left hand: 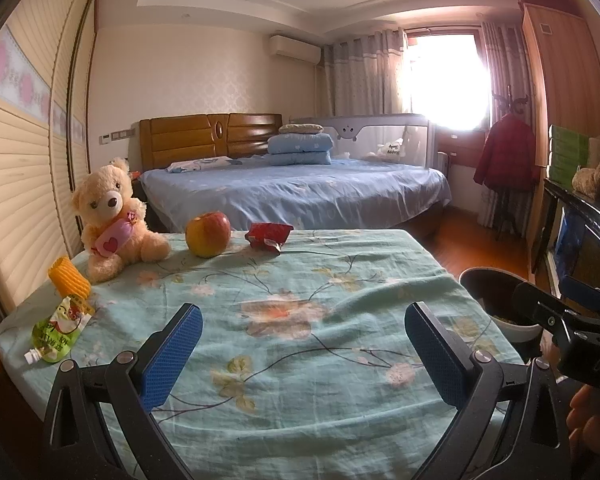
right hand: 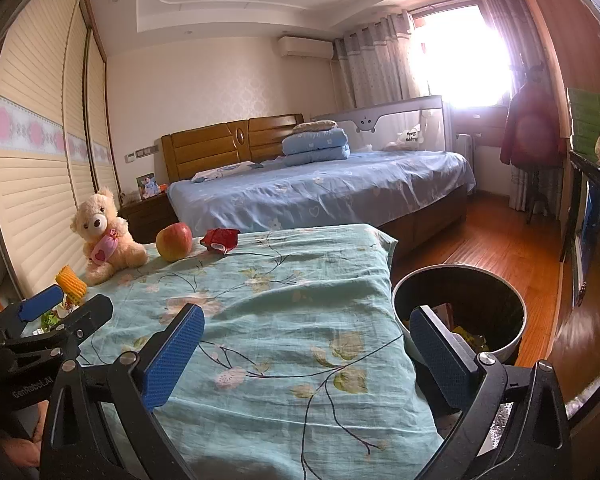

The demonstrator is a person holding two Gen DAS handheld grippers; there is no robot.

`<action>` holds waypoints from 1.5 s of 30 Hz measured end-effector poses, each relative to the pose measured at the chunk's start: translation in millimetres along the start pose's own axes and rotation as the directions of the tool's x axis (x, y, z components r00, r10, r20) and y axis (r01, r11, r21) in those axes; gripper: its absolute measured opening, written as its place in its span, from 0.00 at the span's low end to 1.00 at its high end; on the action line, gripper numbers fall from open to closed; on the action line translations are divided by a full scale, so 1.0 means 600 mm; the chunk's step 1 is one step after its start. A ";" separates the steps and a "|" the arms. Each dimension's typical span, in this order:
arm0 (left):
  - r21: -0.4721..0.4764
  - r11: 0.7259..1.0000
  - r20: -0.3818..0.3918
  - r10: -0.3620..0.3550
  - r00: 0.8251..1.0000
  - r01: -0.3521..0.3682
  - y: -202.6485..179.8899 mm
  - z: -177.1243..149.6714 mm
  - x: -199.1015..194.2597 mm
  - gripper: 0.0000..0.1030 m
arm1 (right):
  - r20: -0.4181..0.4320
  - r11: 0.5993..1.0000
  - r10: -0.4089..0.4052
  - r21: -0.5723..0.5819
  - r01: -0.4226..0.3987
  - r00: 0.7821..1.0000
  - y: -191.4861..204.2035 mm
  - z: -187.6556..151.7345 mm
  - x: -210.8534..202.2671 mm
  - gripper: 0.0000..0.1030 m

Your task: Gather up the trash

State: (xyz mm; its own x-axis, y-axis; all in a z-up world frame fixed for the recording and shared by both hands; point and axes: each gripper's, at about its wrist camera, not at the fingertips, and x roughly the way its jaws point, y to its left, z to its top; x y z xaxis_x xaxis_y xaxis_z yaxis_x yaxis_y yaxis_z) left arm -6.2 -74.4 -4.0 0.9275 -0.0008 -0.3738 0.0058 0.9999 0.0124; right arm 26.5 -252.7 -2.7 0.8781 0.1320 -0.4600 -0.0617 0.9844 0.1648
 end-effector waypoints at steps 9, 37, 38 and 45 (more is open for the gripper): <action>0.001 1.000 -0.002 -0.003 1.000 0.003 0.000 0.000 0.000 0.99 | 0.000 1.000 0.000 0.002 0.000 1.000 0.000 0.000 0.000 1.00; 0.011 1.000 -0.014 -0.015 1.000 0.015 -0.003 0.003 0.010 0.99 | -0.007 1.000 0.003 0.004 -0.003 1.000 0.007 -0.001 0.000 1.00; 0.012 1.000 -0.015 -0.015 1.000 0.015 -0.003 0.003 0.012 0.99 | -0.008 1.000 0.003 0.003 -0.003 1.000 0.009 -0.002 0.000 1.00; 0.013 1.000 -0.023 -0.015 1.000 0.015 -0.003 0.001 0.021 0.99 | -0.021 1.000 0.004 0.007 -0.004 1.000 0.007 -0.004 0.007 1.00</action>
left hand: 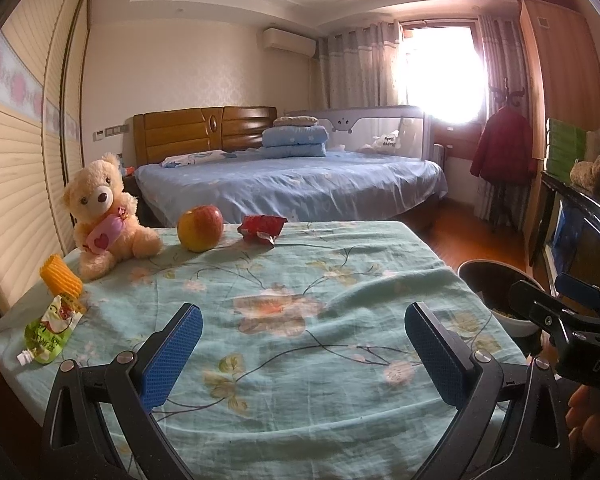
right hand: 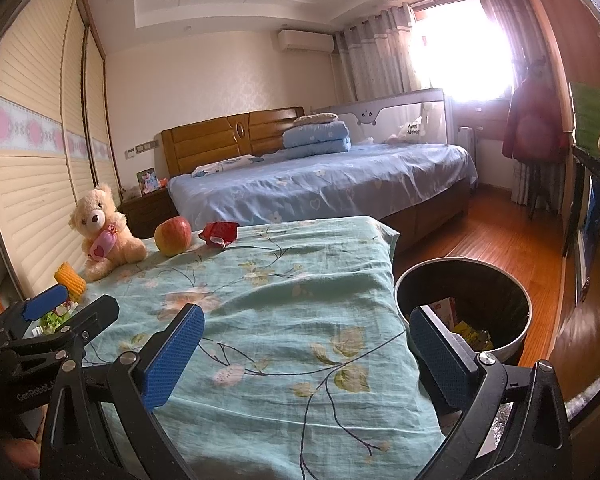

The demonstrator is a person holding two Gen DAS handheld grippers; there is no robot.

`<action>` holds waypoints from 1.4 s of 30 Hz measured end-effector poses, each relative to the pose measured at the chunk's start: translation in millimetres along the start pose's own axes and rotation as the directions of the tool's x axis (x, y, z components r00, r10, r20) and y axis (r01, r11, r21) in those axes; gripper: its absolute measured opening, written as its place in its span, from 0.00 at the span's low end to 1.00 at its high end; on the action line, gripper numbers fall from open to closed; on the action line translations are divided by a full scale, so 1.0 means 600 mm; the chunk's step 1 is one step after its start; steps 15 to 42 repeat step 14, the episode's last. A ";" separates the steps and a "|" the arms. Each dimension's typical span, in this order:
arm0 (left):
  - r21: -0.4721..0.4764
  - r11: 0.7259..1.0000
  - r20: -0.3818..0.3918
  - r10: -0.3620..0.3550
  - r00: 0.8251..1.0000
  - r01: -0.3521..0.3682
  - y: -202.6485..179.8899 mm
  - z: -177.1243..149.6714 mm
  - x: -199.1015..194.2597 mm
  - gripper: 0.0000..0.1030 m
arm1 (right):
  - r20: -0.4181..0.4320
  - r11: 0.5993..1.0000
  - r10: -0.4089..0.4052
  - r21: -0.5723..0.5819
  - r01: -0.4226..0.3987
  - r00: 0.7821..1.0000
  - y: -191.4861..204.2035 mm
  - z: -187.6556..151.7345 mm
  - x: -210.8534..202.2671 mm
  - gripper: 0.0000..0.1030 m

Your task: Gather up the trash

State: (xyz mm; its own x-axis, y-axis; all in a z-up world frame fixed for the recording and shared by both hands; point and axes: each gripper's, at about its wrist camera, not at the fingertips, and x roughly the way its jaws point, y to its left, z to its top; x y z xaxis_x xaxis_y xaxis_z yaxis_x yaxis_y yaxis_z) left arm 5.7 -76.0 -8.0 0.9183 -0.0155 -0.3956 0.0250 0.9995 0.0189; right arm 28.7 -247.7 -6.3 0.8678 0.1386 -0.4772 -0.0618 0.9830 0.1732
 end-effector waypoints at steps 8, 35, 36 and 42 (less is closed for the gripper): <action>0.001 1.000 -0.006 -0.003 1.000 0.003 0.000 -0.001 0.004 0.99 | -0.005 1.000 -0.001 0.005 0.001 1.000 -0.004 0.001 0.006 1.00; -0.013 1.000 -0.023 -0.005 1.000 0.005 0.006 0.001 0.013 0.99 | -0.014 1.000 0.001 0.003 -0.001 1.000 -0.004 0.002 0.009 1.00; -0.013 1.000 -0.023 -0.005 1.000 0.005 0.006 0.001 0.013 0.99 | -0.014 1.000 0.001 0.003 -0.001 1.000 -0.004 0.002 0.009 1.00; -0.013 1.000 -0.023 -0.005 1.000 0.005 0.006 0.001 0.013 0.99 | -0.014 1.000 0.001 0.003 -0.001 1.000 -0.004 0.002 0.009 1.00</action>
